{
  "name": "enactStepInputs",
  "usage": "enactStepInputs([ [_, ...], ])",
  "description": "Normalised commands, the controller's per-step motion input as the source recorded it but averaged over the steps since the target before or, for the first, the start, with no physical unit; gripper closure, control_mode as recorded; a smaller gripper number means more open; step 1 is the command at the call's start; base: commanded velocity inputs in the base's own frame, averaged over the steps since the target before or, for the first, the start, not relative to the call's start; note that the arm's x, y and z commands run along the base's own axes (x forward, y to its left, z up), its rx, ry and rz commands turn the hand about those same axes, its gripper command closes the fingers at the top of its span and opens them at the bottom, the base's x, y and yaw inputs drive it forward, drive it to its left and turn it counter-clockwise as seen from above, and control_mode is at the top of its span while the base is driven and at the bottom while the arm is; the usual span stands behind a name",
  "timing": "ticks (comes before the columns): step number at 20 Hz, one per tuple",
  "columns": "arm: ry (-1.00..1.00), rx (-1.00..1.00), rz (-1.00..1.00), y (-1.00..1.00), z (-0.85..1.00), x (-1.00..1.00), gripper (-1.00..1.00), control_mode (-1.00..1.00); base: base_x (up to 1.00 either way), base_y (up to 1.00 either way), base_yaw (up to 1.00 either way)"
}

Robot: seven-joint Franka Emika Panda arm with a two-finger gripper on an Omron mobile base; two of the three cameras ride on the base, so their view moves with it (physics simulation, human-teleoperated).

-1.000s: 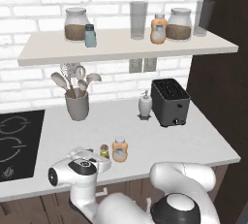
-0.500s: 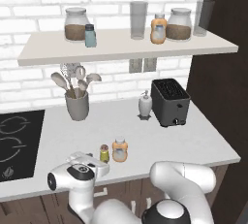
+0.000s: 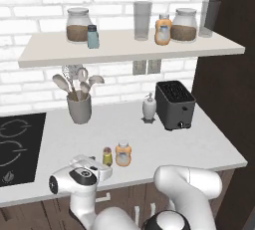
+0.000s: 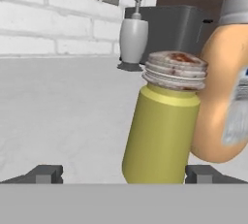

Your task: Put the shaker and condiment bottle from the counter next to their counterparts in the cabinet.

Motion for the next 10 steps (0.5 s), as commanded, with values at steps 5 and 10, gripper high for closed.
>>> enactStepInputs([
  [5, 0.00, 0.00, 0.00, -0.06, 0.00, 0.11, -1.00, -1.00, 0.00, 0.00, 0.00],
  [10, 0.00, 0.00, 0.00, -0.10, 0.01, -0.01, -1.00, -1.00, 0.00, 0.00, 0.00],
])
